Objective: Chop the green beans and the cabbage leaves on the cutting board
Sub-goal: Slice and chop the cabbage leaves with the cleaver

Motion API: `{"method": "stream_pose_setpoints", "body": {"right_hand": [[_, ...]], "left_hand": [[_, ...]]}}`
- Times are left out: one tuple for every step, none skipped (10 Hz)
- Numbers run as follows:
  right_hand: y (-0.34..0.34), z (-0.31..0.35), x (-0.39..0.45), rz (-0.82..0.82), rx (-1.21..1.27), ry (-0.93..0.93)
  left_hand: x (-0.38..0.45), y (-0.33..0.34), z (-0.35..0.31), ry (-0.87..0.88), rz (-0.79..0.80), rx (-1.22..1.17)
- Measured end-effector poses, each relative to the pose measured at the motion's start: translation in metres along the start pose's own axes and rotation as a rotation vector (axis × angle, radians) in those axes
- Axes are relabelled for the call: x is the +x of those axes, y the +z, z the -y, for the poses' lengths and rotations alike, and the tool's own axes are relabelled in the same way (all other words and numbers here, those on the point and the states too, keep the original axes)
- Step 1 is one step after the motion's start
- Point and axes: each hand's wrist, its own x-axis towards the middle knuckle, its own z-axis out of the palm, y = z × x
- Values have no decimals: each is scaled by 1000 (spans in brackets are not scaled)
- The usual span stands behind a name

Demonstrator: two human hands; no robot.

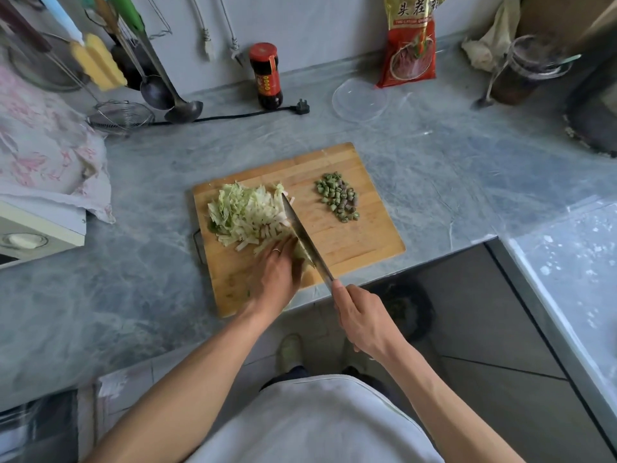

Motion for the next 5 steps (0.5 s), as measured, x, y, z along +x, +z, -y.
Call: {"method": "stream_pose_setpoints", "body": {"right_hand": [[6,3,-2,22,-29,-29],[7,4,-1,15,-47,-30],[11,4,1,1,-106,-30],[18,4,1,-5,-160,-14],[25,4,-2,-8,-166,1]], "left_hand": [[1,0,-2,6,51,20],[4,-2,-2,-19,110,42],[2,-1,0,-28,96,49],[2,-2,-3,-34,101,58],[3,0,-1,-15,113,45]]}}
